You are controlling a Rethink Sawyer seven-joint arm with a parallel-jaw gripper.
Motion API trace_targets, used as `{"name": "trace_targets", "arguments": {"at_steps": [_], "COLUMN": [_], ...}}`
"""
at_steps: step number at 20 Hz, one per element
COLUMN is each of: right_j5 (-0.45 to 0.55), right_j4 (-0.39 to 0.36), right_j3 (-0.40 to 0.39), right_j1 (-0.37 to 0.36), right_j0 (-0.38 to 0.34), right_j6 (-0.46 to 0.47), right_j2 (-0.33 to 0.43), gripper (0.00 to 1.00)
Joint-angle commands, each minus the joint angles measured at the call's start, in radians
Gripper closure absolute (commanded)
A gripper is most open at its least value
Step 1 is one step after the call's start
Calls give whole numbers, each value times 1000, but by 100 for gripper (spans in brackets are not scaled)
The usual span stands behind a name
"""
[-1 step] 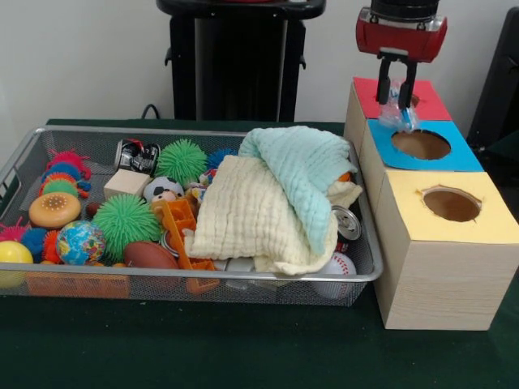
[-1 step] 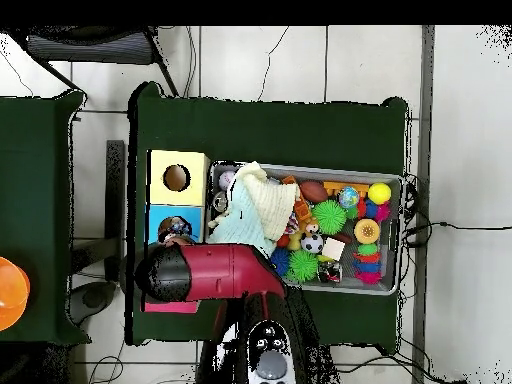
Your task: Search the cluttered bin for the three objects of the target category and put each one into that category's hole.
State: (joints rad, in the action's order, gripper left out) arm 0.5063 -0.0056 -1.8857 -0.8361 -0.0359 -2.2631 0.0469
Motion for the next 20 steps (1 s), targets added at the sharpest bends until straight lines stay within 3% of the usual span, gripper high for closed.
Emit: {"name": "trace_targets", "arguments": {"at_steps": [1, 11, 20], "right_j5": [-50, 17, -37], "right_j4": [74, 148, 187], "right_j3": [38, 67, 111], "right_j1": [45, 16, 75], "right_j0": [47, 97, 71], "right_j6": [-286, -255, -192], "right_j2": [-69, -119, -102], "gripper": [100, 100, 100]}}
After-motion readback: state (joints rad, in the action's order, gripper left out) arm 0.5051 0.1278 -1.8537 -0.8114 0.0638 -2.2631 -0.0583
